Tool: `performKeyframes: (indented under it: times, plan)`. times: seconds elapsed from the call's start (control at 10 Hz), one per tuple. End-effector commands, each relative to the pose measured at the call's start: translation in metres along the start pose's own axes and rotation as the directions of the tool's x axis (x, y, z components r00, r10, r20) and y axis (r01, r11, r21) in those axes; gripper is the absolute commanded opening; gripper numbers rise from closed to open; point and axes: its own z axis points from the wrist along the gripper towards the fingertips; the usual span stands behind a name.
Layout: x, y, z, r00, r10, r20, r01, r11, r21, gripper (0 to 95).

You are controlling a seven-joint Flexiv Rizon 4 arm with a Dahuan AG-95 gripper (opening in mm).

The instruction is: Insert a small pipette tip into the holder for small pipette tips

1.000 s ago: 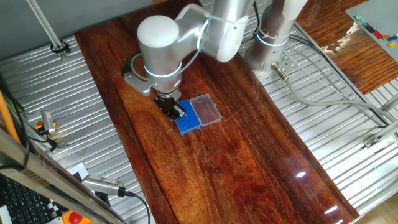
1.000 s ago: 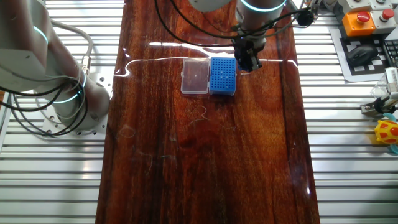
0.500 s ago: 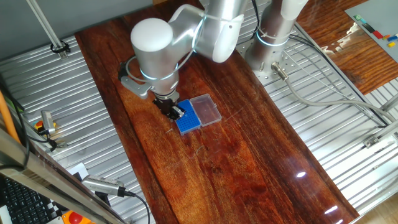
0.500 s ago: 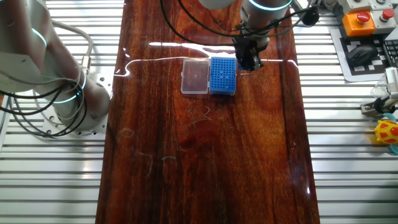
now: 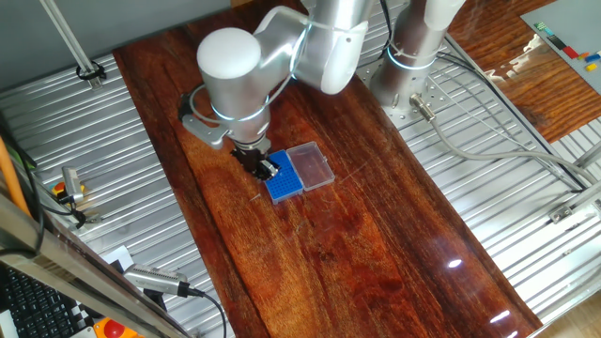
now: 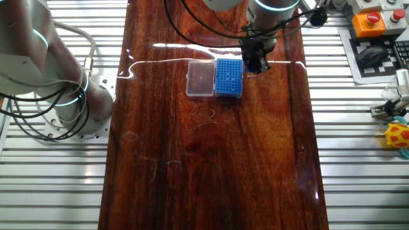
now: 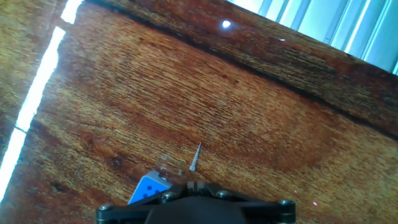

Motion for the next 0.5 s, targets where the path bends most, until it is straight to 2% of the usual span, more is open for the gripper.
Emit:
performKeyframes:
  times: [0.1,0.5]
  plan:
    - [0.0022,-0.0001,-0.0040,1.000,0.007,0.006,-0.007,1.000,0.003,0.0]
    - [-0.0032,-0.0016,-0.0064,1.000,0.011,0.013,-0.011,1.000,-0.002,0.0]
